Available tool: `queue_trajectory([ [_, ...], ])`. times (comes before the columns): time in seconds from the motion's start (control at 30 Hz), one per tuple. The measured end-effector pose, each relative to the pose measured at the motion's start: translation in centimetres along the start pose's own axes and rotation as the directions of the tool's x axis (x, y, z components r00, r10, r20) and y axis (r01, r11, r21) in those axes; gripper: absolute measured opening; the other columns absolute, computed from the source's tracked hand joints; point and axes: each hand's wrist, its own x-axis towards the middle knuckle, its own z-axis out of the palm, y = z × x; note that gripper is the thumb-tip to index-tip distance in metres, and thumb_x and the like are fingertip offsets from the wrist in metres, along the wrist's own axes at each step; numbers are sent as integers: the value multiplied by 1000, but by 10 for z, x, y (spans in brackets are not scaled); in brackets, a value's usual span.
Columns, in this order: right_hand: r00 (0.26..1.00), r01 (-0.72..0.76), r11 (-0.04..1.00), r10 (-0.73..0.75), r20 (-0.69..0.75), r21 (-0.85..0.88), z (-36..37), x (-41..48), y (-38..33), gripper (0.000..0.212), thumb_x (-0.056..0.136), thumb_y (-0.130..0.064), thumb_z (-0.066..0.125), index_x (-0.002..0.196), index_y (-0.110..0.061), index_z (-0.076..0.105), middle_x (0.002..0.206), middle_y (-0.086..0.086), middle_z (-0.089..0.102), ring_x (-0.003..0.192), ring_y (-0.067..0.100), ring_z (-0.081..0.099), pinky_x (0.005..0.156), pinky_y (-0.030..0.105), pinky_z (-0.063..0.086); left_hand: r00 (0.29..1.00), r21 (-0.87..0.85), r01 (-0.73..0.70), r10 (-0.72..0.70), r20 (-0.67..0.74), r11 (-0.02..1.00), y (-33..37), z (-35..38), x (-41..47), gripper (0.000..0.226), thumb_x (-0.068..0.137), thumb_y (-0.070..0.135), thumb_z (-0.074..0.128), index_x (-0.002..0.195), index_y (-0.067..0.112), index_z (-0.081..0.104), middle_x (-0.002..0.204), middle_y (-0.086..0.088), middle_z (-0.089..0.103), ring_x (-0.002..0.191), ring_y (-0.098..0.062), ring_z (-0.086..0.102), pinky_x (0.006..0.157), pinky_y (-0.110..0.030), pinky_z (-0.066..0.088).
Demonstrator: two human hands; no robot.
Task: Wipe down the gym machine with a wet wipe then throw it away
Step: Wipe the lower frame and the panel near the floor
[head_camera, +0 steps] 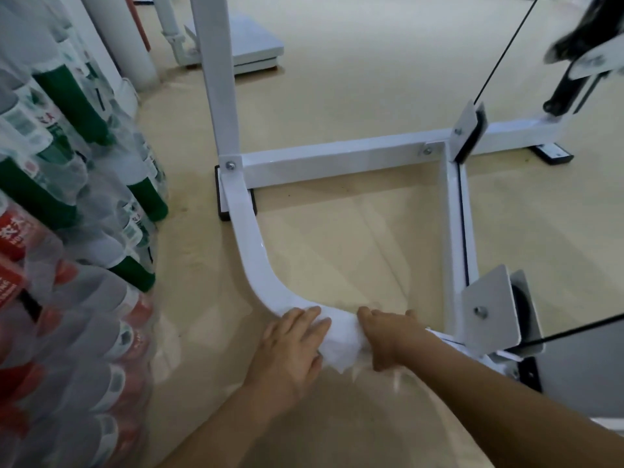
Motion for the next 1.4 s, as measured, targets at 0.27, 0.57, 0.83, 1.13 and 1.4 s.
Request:
queue_trajectory([
  [0.27, 940, 70, 949, 40, -338, 308, -4, 20, -80, 66, 90, -66, 41, 130, -15, 47, 131, 5, 54, 123, 27, 49, 103, 47, 33, 988, -44, 152, -153, -26, 987, -37, -8, -11, 52, 75, 19, 41, 120, 13, 66, 131, -5, 59, 116, -27, 54, 88, -42, 53],
  [0.57, 956, -70, 997, 72, -284, 17, 20, -4, -2, 62, 84, -45, 60, 134, -17, 35, 123, -1, 58, 113, 22, 58, 107, 45, 26, 931, -275, 251, -310, -195, 928, -2, 1, -10, 55, 67, 11, 34, 112, 15, 65, 121, -5, 56, 109, -23, 51, 93, -34, 43],
  [0.83, 860, 15, 999, 9, -510, 42, 12, 26, -70, 42, 71, -23, 72, 107, -12, 54, 95, 6, 63, 81, 27, 66, 66, 31, 43, 946, -239, 257, -294, -135, 936, 8, 5, 2, 56, 70, 16, 37, 122, 14, 56, 127, -10, 55, 114, -31, 53, 93, -42, 48],
  [1.13, 977, -86, 960, 30, -209, -266, 26, -31, 42, 66, 86, -47, 62, 136, -15, 33, 131, 3, 54, 127, 23, 47, 116, 44, 16, 899, -167, 395, -417, -134, 904, 34, 18, 22, 62, 65, 23, 38, 121, 15, 63, 130, -13, 54, 115, -34, 45, 86, -50, 43],
  [1.4, 870, 35, 999, -14, -494, 34, 38, 14, -54, 49, 82, -23, 42, 128, -8, 48, 112, 8, 57, 105, 31, 55, 89, 43, 41, 940, -149, 311, -327, -101, 939, 31, 16, 9, 61, 73, 26, 38, 128, 14, 61, 136, -7, 56, 121, -28, 54, 97, -47, 43],
])
